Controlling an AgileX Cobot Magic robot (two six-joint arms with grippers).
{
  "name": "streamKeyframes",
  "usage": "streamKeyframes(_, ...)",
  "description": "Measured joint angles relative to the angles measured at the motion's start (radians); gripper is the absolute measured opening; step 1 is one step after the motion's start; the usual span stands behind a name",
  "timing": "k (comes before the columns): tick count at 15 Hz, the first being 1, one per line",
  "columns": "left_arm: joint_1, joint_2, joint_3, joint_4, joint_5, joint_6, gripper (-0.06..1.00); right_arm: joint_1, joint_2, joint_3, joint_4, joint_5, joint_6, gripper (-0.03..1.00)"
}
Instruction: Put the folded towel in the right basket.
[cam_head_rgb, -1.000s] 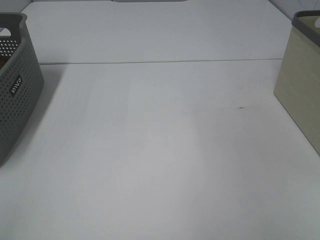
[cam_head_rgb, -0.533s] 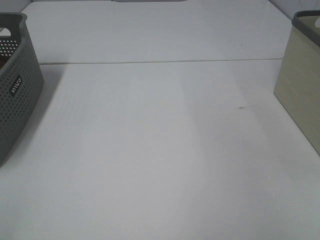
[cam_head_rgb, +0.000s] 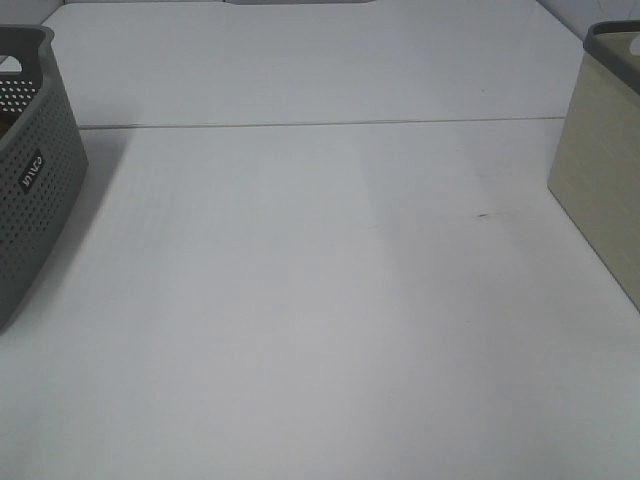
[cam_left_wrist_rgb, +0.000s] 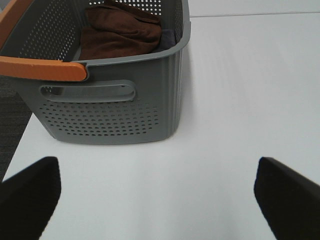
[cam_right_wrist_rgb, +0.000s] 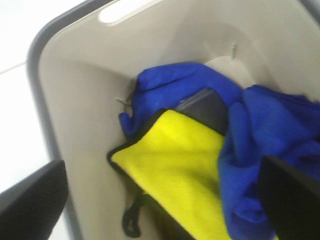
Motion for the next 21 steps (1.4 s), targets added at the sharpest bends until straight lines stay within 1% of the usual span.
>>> streamKeyframes(1, 0.000, 0.000, 0.000, 0.000, 0.000, 0.000, 0.98, 0.086, 0.000, 0.000, -0.044, 0.000, 0.026, 0.97)
streamKeyframes(3, 0.000, 0.000, 0.000, 0.000, 0.000, 0.000, 0.98, 0.244, -0.001, 0.000, -0.187, 0.029, 0.128, 0.97)
streamKeyframes(4, 0.000, 0.000, 0.000, 0.000, 0.000, 0.000, 0.98, 0.303, -0.009, 0.000, -0.245, 0.055, 0.181, 0.97)
streamKeyframes(5, 0.000, 0.000, 0.000, 0.000, 0.000, 0.000, 0.98, 0.349, -0.025, 0.000, -0.280, 0.085, 0.218, 0.97)
streamKeyframes(6, 0.000, 0.000, 0.000, 0.000, 0.000, 0.000, 0.98, 0.385, -0.043, 0.000, -0.290, 0.131, 0.235, 0.97)
streamKeyframes(9, 0.000, 0.000, 0.000, 0.000, 0.000, 0.000, 0.98, 0.401, -0.098, 0.000, -0.290, 0.182, 0.243, 0.97)
streamKeyframes(11, 0.000, 0.000, 0.000, 0.000, 0.000, 0.000, 0.98, 0.413, -0.143, 0.000, -0.288, 0.179, 0.266, 0.97)
streamKeyframes(12, 0.000, 0.000, 0.000, 0.000, 0.000, 0.000, 0.98, 0.481, -0.172, 0.000, -0.298, 0.183, 0.296, 0.97)
streamKeyframes(14, 0.000, 0.000, 0.000, 0.000, 0.000, 0.000, 0.98, 0.581, -0.196, 0.000, -0.362, 0.212, 0.365, 0.97)
streamKeyframes(15, 0.000, 0.000, 0.000, 0.000, 0.000, 0.000, 0.98, 0.600, -0.205, 0.000, -0.382, 0.219, 0.381, 0.97)
streamKeyframes(16, 0.000, 0.000, 0.000, 0.000, 0.000, 0.000, 0.98, 0.640, -0.240, 0.009, -0.416, 0.225, 0.413, 0.97)
streamKeyframes(18, 0.000, 0.000, 0.000, 0.000, 0.000, 0.000, 0.98, 0.673, -0.351, 0.084, -0.443, 0.222, 0.442, 0.97)
streamKeyframes(20, 0.000, 0.000, 0.000, 0.000, 0.000, 0.000, 0.98, 0.679, -0.480, 0.214, -0.454, 0.208, 0.454, 0.97)
streamKeyframes(21, 0.000, 0.000, 0.000, 0.000, 0.000, 0.000, 0.98, 0.679, -0.559, 0.302, -0.454, 0.205, 0.456, 0.97)
